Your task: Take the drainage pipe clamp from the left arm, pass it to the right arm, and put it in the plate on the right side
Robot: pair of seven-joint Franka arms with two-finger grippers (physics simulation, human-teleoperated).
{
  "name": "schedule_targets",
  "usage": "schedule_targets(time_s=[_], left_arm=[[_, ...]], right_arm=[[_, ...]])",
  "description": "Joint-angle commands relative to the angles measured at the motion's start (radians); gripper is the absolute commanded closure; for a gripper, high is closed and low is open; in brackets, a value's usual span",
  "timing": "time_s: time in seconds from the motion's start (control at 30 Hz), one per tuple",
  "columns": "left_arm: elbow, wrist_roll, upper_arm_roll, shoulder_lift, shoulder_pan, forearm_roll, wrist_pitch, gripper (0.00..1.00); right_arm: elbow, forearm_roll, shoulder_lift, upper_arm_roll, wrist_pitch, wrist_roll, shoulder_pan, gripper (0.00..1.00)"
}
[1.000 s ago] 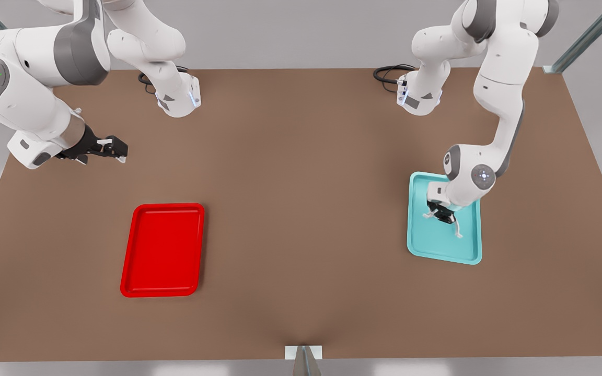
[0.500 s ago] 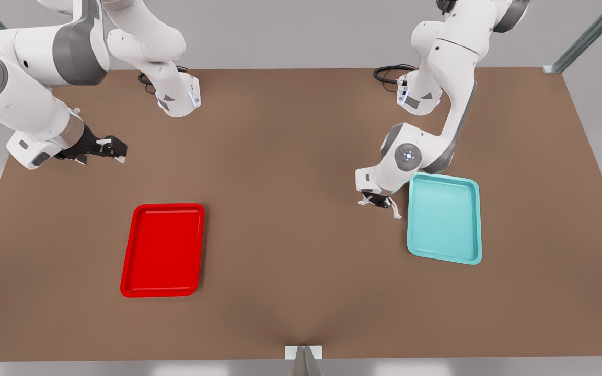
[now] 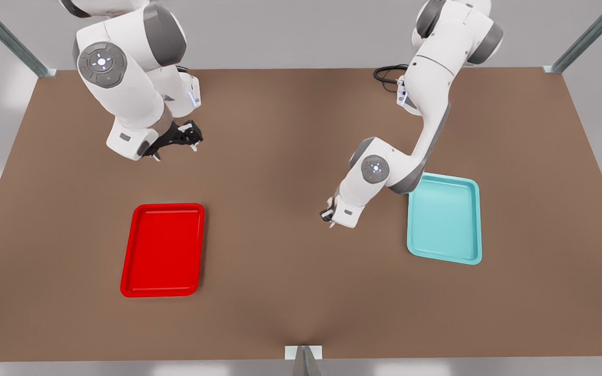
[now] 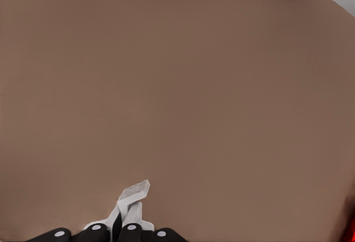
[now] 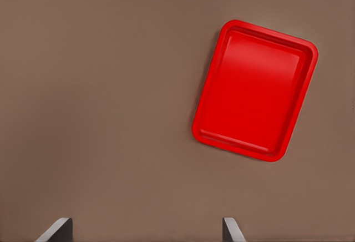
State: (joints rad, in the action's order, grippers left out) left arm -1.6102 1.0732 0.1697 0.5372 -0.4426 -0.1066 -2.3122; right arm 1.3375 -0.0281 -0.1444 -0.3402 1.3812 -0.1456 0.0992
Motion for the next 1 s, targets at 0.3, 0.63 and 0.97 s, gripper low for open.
schedule_targets(time_s=[0.3,0.63,0.97], left_arm=[[0.070,1.855,0.007,0.058,-0.113,-0.470,-0.308,0.79],[0.151,1.999,0.004,0.141,-0.128,-0.470,-0.352,0.79],[0.151,1.999,0.005,0.139,-0.125,-0.473,-0.351,0.79]], right_arm=[[-0.113,-0.021,-0.231,0.000,0.199,-0.206,0.050,0.00],[-0.121,-0.159,-0.339,0.001,0.288,-0.571,0.266,0.00],[-0.118,-0.355,-0.420,0.001,0.375,-0.687,0.326,0.00]])
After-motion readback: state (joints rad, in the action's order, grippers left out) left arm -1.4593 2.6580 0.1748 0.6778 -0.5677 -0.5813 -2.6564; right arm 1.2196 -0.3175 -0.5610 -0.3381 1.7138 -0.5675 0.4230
